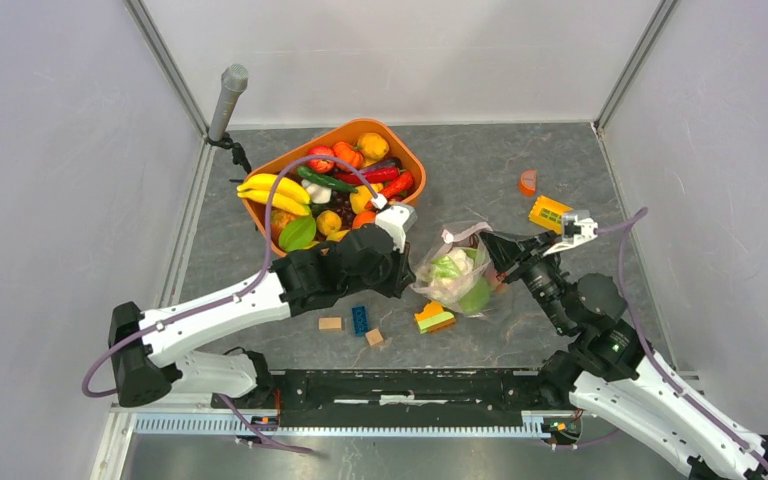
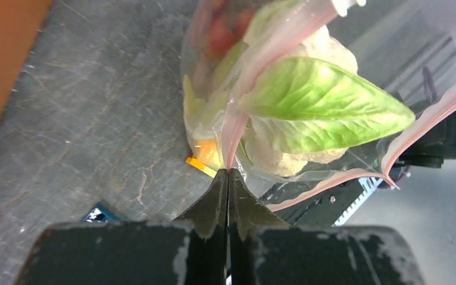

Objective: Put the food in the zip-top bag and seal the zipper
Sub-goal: Adjust the zipper food storage bag at the center of the board.

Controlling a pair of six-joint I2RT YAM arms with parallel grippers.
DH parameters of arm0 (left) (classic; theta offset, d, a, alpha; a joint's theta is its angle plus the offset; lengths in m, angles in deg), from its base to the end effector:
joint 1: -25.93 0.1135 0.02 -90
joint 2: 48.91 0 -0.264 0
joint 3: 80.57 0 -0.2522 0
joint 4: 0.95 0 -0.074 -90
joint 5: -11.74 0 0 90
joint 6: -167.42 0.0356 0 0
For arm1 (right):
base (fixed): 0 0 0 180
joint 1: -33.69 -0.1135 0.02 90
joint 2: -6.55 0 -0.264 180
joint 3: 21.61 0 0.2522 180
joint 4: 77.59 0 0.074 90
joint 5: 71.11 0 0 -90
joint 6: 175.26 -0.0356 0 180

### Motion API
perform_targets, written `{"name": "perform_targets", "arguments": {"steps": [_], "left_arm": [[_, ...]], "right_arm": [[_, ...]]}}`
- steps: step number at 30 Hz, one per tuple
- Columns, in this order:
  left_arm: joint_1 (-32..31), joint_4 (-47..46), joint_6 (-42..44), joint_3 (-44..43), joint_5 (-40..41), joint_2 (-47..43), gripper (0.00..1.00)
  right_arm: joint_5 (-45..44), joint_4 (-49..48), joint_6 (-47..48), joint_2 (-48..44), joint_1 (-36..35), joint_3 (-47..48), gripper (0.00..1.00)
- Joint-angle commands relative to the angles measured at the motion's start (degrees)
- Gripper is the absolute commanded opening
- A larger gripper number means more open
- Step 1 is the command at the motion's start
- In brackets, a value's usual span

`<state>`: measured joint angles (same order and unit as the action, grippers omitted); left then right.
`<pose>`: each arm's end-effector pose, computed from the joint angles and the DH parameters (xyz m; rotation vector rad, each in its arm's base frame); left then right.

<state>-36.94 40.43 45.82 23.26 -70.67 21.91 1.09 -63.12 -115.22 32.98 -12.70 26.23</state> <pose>0.1286 -0.2406 0.3221 0.5456 2.2382 -0.7570 0.0944 0.0834 0.3361 0.0479 1.5136 0.8571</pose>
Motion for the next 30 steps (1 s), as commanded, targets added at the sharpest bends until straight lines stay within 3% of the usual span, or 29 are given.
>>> {"name": "perform_targets", "arguments": {"steps": [1, 9, 12, 15, 21, 25, 28, 30], "left_arm": [[-0.4, 1.5, 2.6, -4.4, 9.7, -3.7, 0.02], [-3.2, -5.0, 4.8, -5.8, 8.8, -4.9, 0.02], [-3.3, -9.5, 5.5, -2.8, 5.3, -5.8, 0.02], [-3.3, -7.9, 5.6, -2.4, 5.3, -4.5, 0.04], [-3.3, -4.7, 7.4, -2.8, 2.9, 0.2, 0.30], [-3.3, -2.9, 7.2, -3.9, 3.1, 2.7, 0.37], [-3.2, -0.6, 7.7, -5.8, 3.6, 3.5, 0.51], [-3.2, 0.0, 8.2, -6.6, 3.7, 3.4, 0.50]], "right_arm": [[-1.8, -8.1, 1.2, -3.8, -0.1, -1.7, 0.00], [-4.9, -11.4, 1.5, -9.9, -0.1, -5.8, 0.00], [-4.4, -10.9, 1.3, -9.3, -0.1, -5.9, 0.00], [-3.3, -11.3, 0.8, -8.0, -0.1, -5.9, 0.00], [-2.3, -11.9, 0.4, -7.0, -0.1, -5.7, 0.00], [-2.3, -11.8, 0.4, -7.2, -0.1, -5.6, 0.00], [-2.2, -11.3, 0.3, -7.1, -0.1, -5.3, 0.00], [-2.1, -10.6, 0.3, -6.8, -0.1, -5.0, 0.00]]}}
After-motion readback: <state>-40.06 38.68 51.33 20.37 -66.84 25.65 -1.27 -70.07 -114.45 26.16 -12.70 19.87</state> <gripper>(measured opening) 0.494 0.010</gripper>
